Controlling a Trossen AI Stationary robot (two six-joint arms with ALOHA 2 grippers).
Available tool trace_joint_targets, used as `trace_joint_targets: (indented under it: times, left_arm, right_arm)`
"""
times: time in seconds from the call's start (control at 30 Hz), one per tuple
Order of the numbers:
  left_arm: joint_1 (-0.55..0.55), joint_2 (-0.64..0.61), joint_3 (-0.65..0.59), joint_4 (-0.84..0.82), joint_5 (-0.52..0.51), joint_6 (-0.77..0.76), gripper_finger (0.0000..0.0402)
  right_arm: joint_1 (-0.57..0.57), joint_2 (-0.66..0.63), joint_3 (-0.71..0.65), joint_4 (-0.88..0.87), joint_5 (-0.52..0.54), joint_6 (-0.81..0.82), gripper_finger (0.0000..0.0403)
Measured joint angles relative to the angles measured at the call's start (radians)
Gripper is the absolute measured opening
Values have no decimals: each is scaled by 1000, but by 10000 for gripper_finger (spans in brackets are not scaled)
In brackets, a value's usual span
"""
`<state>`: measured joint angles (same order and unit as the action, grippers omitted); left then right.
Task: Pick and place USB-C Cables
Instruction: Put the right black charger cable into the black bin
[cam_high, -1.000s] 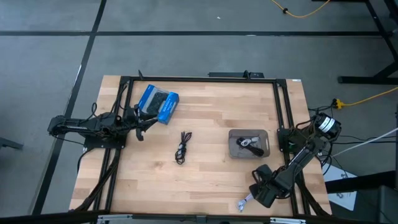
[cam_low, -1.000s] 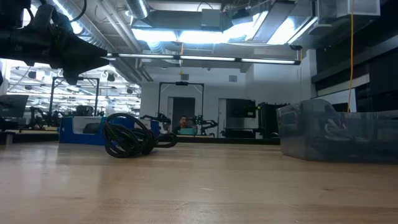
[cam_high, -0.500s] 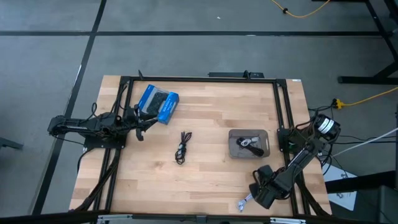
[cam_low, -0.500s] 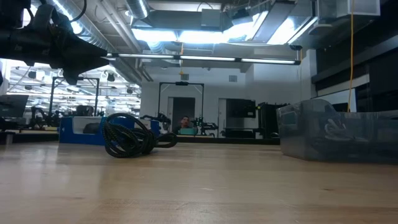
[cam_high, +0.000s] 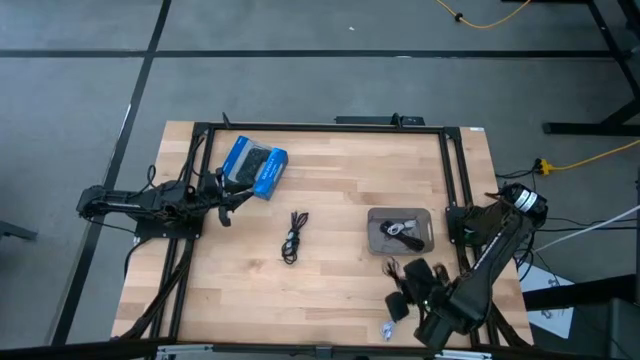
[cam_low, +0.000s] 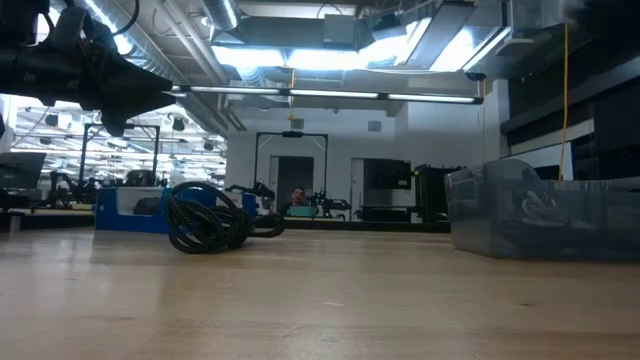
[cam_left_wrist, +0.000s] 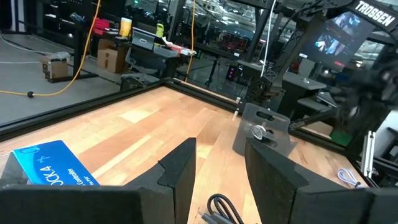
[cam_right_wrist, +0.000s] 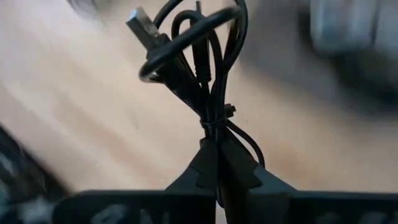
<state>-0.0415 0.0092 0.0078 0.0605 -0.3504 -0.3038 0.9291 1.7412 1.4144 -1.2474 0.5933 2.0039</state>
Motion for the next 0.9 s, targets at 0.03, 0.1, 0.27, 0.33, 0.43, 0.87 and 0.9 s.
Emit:
trace_joint_targets:
  times: [0.03,0.1,0.27,0.33,0.43,0.87,0.9]
  left_arm:
    - [0,0,0,0,0,0,131]
    - [0,0,0,0,0,0,131]
    - [0,0,0,0,0,0,131]
    - [0,0,0,0,0,0,131]
    - [0,0,0,0,0,0,131]
    - [0,0,0,0,-1,50,131]
    - [0,0,0,0,-1,50,131]
  right_arm:
    - [-6,0,8,-24,96,-28,2]
    - [-29,-1,9,-63,264,-75,2]
    - [-138,-1,9,-208,375,-140,2]
    - [-193,-1,9,-282,338,-153,1]
    - [-272,-2,6,-331,221,-239,1]
    - [-410,-6,1,-299,-194,-865,6]
    - [-410,-6,1,-299,-195,-864,9]
